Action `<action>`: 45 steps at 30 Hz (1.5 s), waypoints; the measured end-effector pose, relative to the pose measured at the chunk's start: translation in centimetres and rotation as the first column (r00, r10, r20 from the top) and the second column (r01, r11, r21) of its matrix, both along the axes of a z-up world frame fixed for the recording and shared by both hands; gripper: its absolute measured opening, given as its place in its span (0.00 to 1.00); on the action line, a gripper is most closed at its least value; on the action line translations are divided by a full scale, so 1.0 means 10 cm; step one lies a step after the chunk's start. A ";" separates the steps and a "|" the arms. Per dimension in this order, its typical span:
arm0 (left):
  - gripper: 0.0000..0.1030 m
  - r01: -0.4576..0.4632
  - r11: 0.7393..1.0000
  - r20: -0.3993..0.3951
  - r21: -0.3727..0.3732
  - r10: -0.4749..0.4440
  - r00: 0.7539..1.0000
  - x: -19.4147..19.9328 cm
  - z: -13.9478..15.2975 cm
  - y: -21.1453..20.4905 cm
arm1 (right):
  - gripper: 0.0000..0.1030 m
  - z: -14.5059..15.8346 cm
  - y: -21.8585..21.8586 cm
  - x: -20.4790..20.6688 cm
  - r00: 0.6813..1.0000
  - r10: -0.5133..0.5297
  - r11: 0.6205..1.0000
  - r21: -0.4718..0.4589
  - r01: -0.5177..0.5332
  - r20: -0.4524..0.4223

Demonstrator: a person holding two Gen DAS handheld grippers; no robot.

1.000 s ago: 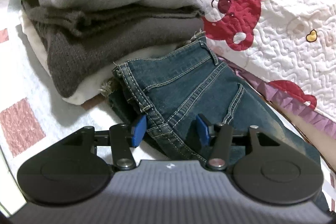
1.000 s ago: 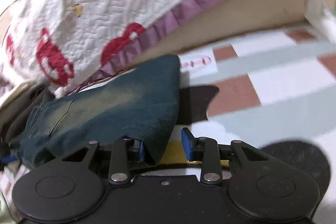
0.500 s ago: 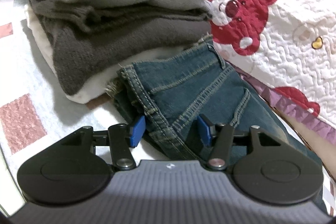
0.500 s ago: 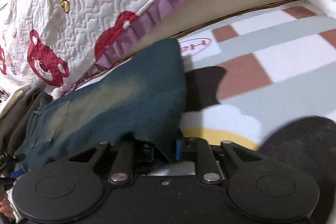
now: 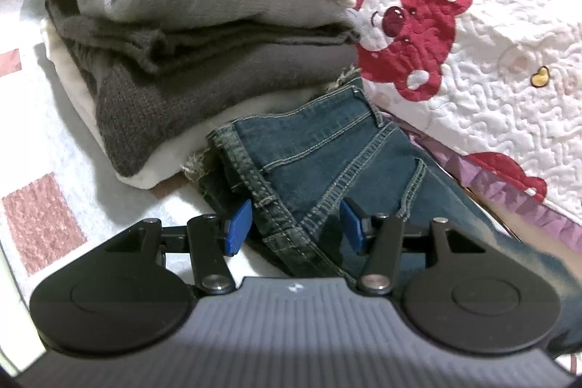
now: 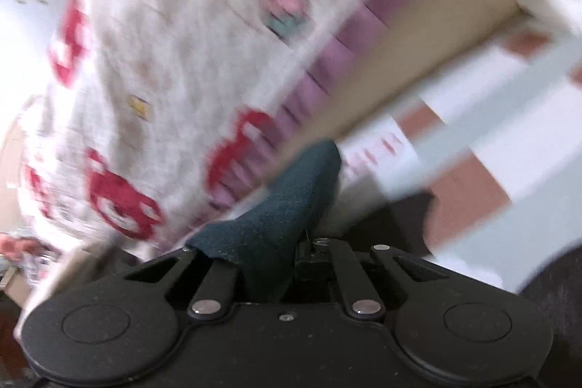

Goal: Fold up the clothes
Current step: 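Grasp the folded jeans with the left tool while the right tool lifts its edge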

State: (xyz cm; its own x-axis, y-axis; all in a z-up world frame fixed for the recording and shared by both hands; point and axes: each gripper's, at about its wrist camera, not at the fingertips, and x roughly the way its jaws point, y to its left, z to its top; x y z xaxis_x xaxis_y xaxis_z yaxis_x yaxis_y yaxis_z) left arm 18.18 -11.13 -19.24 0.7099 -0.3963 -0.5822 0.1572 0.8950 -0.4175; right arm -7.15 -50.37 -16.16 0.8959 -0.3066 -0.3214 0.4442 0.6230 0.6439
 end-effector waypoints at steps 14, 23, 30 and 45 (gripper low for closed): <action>0.51 0.311 0.936 -0.162 -0.167 -0.337 0.928 -0.64 0.02 -0.52 | 0.17 0.00 -0.32 -1.78 0.923 -0.126 0.981 -0.185 0.061 -0.364; 0.52 0.288 0.938 -0.175 -0.191 -0.322 0.931 -0.63 -0.11 -0.57 | 0.39 -0.22 -0.15 -1.92 0.822 -0.080 0.991 -0.137 0.003 -0.564; 0.32 0.311 0.940 -0.125 -0.139 -0.328 0.936 -0.62 -0.11 -0.64 | 0.40 0.19 0.23 -1.70 0.791 0.118 0.948 -0.168 -0.270 -0.601; 0.25 0.353 0.936 -0.014 -0.008 -0.353 0.936 -0.75 0.05 -0.74 | 0.57 0.25 0.28 1.51 0.478 0.624 0.560 -0.073 -0.825 -0.618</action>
